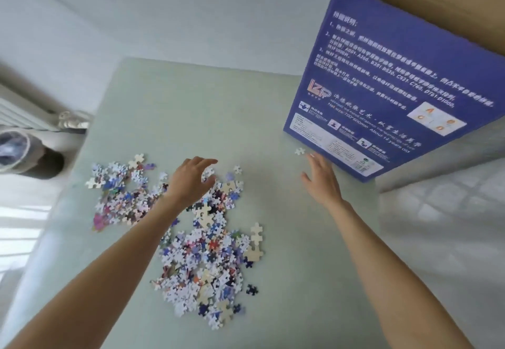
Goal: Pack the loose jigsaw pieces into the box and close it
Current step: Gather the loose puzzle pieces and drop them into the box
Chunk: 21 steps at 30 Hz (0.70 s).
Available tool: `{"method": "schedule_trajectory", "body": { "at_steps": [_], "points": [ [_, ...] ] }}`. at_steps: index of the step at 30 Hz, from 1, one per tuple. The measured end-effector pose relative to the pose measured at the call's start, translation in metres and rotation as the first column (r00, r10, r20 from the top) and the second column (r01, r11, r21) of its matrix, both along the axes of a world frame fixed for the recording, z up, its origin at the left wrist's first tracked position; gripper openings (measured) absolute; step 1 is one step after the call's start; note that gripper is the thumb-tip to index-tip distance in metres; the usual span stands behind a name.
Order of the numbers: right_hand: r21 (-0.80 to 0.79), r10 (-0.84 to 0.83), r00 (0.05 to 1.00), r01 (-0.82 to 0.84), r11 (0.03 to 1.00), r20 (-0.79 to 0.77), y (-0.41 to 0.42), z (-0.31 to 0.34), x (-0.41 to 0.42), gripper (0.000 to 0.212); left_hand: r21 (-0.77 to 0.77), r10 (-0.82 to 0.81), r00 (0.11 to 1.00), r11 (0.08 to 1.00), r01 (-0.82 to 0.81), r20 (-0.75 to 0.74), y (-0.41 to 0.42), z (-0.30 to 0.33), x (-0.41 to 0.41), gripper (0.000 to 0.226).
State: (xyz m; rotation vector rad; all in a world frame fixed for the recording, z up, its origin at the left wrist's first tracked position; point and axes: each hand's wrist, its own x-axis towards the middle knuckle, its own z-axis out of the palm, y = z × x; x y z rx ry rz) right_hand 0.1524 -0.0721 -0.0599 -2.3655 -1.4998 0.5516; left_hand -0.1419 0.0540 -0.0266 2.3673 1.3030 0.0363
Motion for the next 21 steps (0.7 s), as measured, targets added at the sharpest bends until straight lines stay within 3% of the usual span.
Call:
{"method": "schedule_trajectory", "body": {
  "at_steps": [4, 7, 10, 14, 18, 21],
  "points": [
    [-0.066, -0.007, 0.999, 0.009, 0.998, 0.033, 0.025, -0.034, -0.008, 0.056, -0.141, 0.143, 0.974, 0.976, -0.168, -0.174, -0.029, -0.036, -0.051, 0.063],
    [-0.091, 0.019, 0.998, -0.013, 0.996, 0.064, 0.031, -0.046, -0.029, 0.058, -0.131, 0.163, 0.971, 0.973, -0.188, -0.176, -0.046, -0.048, -0.068, 0.067],
    [-0.025, 0.186, 0.983, -0.185, 0.982, 0.007, 0.02, -0.044, -0.078, 0.054, -0.135, 0.151, 0.977, 0.976, -0.171, -0.148, -0.061, -0.049, -0.07, 0.066],
    [-0.08, 0.395, 0.917, -0.399, 0.914, -0.057, -0.017, -0.037, -0.151, 0.058, -0.195, 0.075, 0.992, 0.976, -0.095, -0.104, -0.08, -0.046, -0.07, 0.07],
    [-0.173, 0.478, 0.878, -0.476, 0.863, -0.032, -0.053, -0.027, -0.18, 0.088, -0.311, -0.049, 0.978, 0.95, -0.017, -0.203, -0.096, -0.044, -0.072, 0.114],
    [-0.274, 0.513, 0.858, -0.493, 0.826, 0.005, -0.071, -0.018, -0.193, 0.109, -0.296, -0.141, 0.946, 0.954, 0.051, -0.292, -0.112, -0.046, -0.072, 0.135]
  ]
}}
